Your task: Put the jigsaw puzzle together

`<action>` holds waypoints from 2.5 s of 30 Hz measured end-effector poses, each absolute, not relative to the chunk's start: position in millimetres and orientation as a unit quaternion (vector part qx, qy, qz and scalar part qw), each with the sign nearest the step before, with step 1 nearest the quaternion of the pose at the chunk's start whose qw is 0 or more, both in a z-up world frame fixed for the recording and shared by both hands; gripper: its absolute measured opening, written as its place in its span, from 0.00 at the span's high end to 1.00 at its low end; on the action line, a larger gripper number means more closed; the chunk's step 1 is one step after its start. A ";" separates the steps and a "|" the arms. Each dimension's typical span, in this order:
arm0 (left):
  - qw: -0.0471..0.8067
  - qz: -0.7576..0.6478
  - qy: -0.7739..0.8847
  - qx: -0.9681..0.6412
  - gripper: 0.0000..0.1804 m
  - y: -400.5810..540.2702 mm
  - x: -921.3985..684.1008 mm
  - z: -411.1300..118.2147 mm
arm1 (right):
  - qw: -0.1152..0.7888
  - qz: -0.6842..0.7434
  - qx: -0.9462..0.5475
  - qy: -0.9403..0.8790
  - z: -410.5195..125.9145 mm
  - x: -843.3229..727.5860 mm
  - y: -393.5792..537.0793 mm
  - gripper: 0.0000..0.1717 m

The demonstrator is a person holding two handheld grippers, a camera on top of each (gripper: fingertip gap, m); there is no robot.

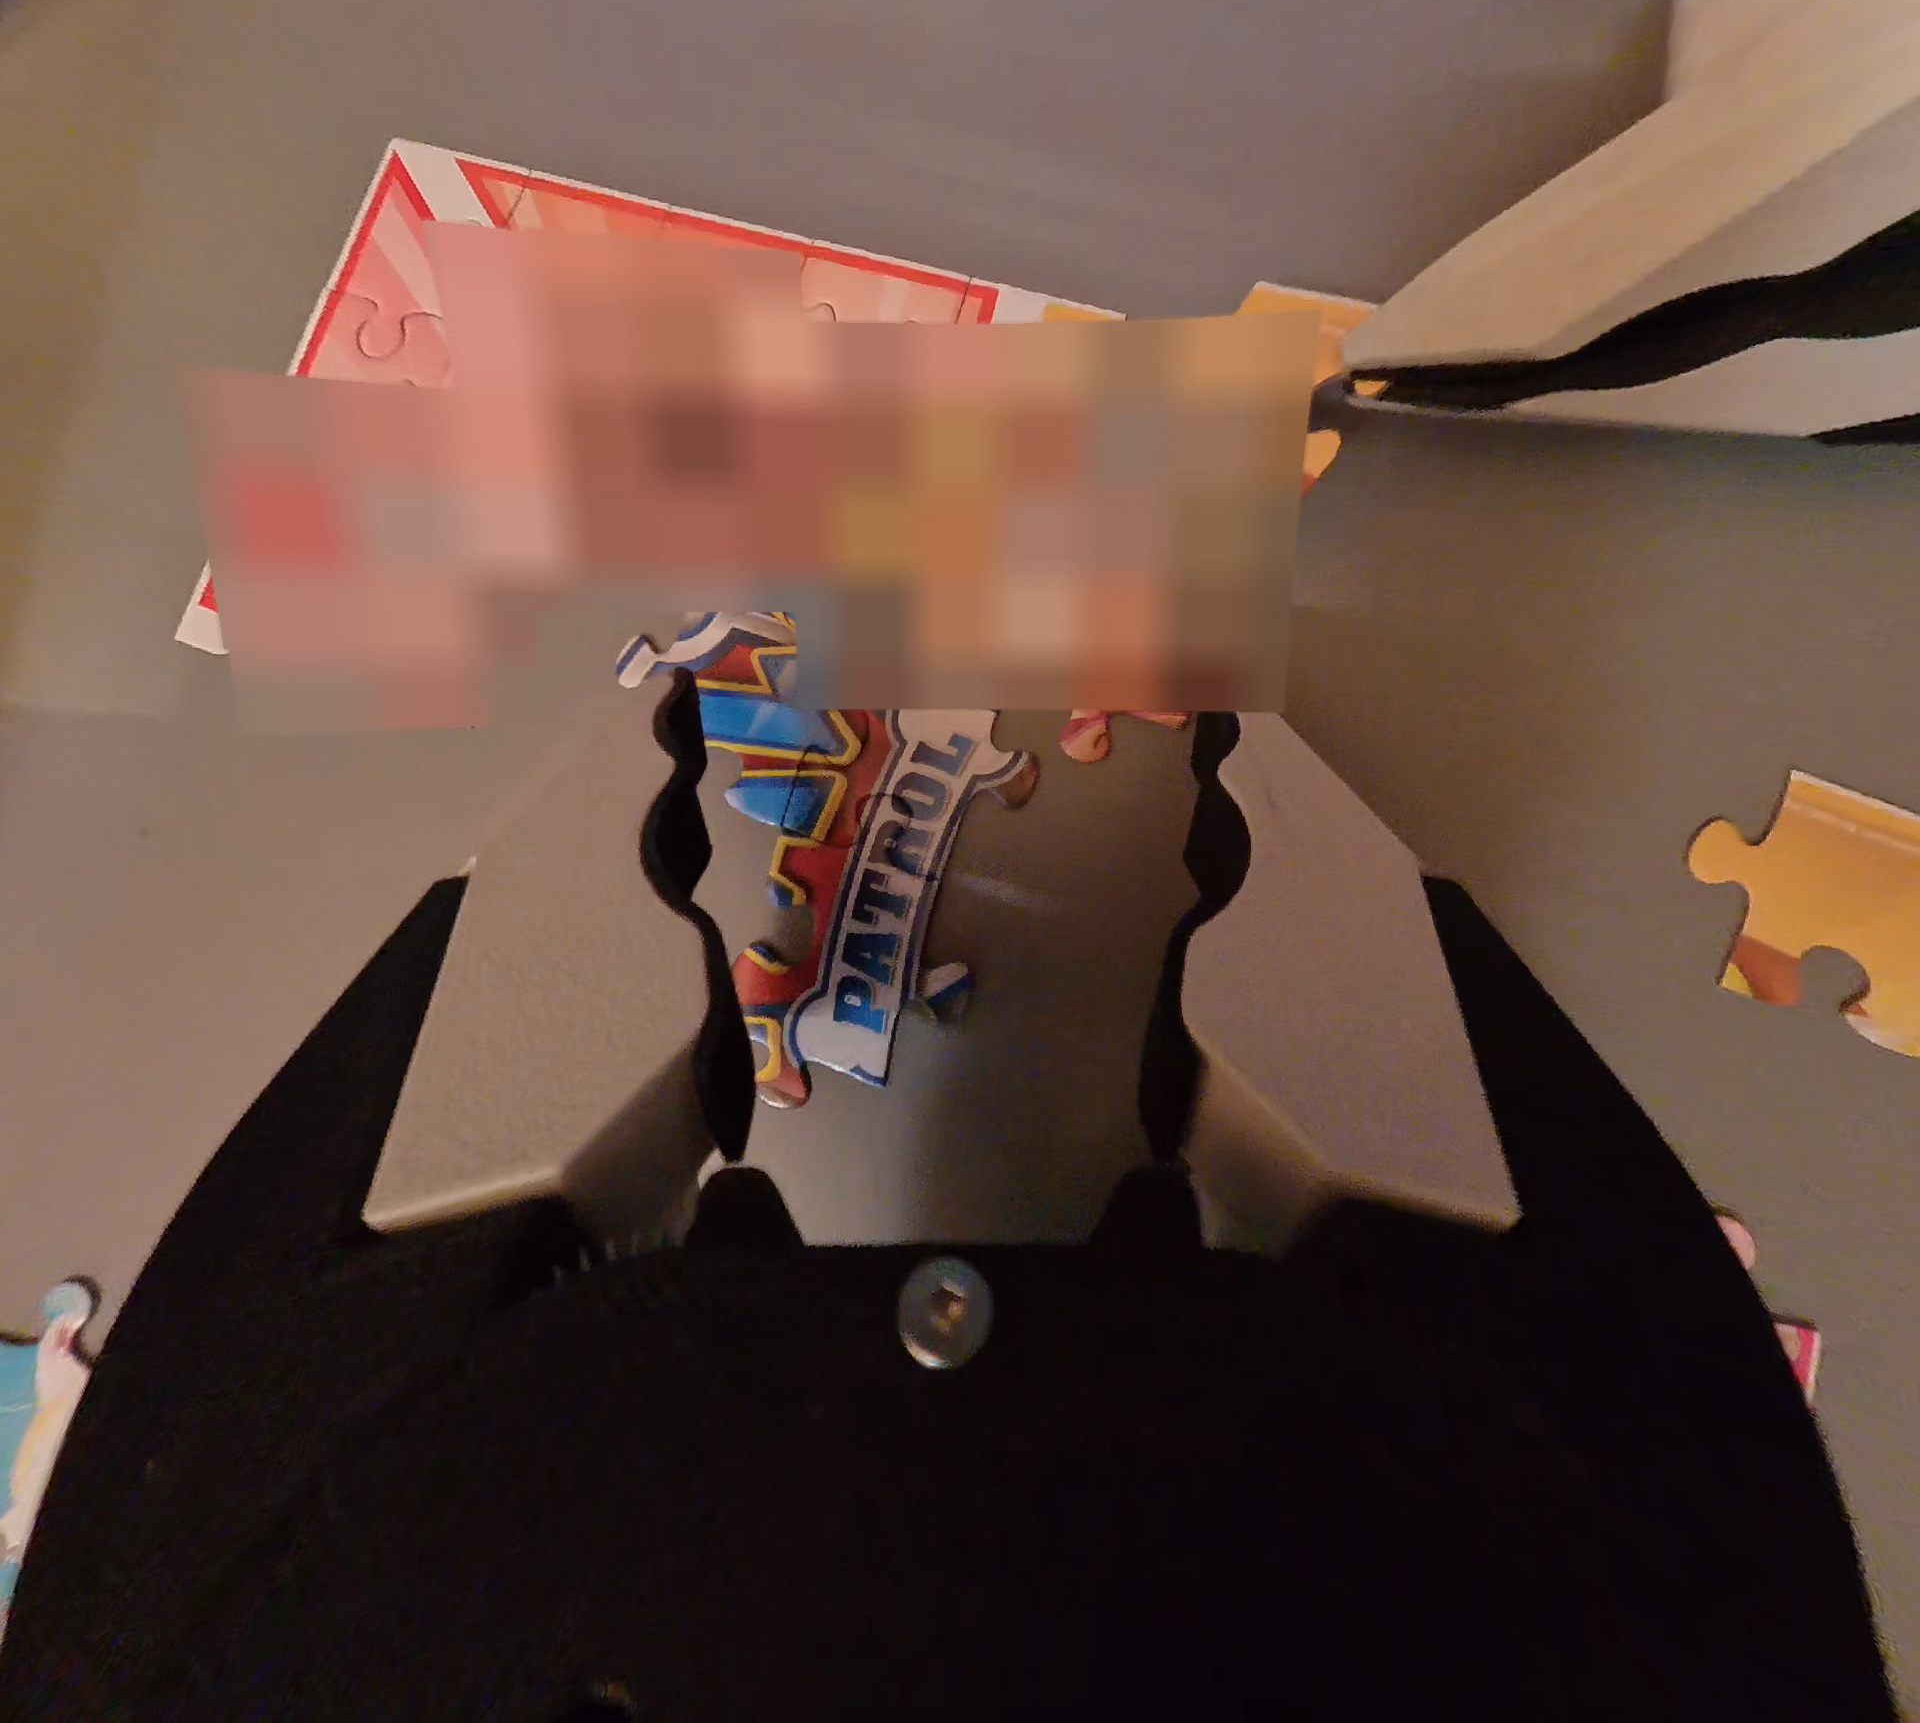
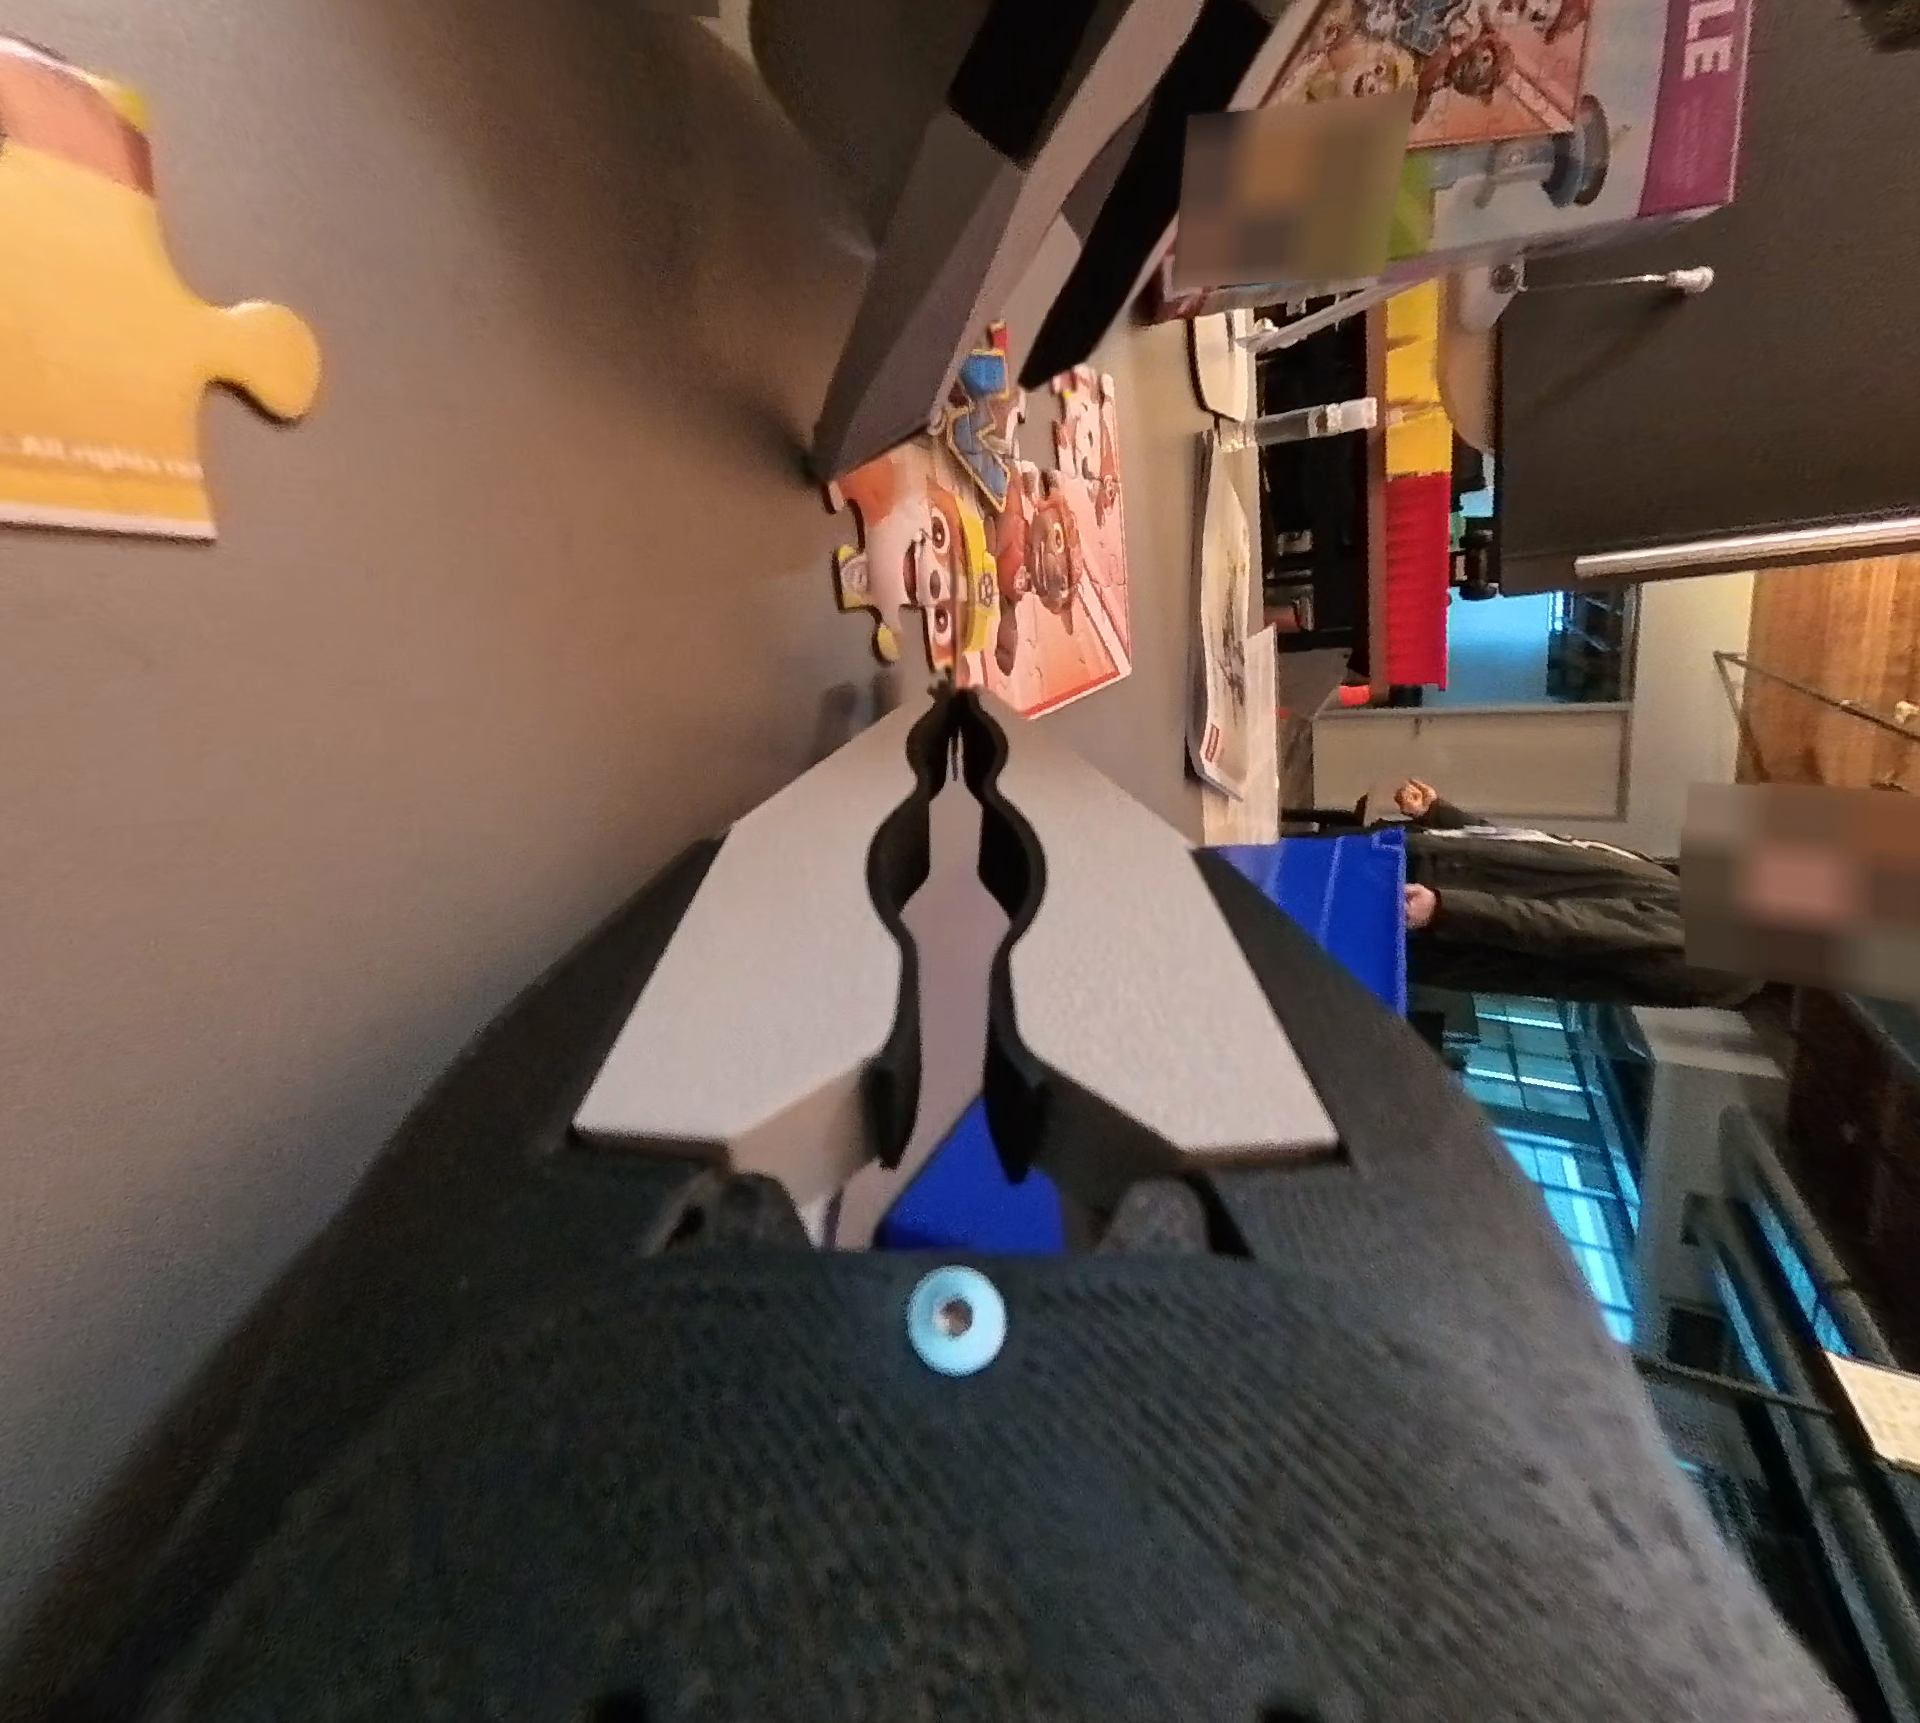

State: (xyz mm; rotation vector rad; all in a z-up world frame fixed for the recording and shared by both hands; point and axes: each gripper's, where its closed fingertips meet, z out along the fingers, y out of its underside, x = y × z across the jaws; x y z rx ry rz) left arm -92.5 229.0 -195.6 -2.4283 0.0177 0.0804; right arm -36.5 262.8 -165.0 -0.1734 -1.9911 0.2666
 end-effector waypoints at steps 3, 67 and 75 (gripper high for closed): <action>0.346 0.005 0.000 -0.938 0.52 227.9 -89.3 -197.3 | 0.530 0.121 -0.075 -0.836 -166.4 -37.2 261.9 1.00; 0.373 -0.010 -0.011 -0.928 0.67 205.3 -89.7 -194.0 | 0.502 0.109 -0.296 -0.806 -174.1 -41.6 296.7 1.00; 0.374 -0.010 -0.011 -0.927 0.67 205.3 -89.6 -194.0 | 0.501 0.081 -0.278 -0.816 -181.3 -44.3 299.0 1.00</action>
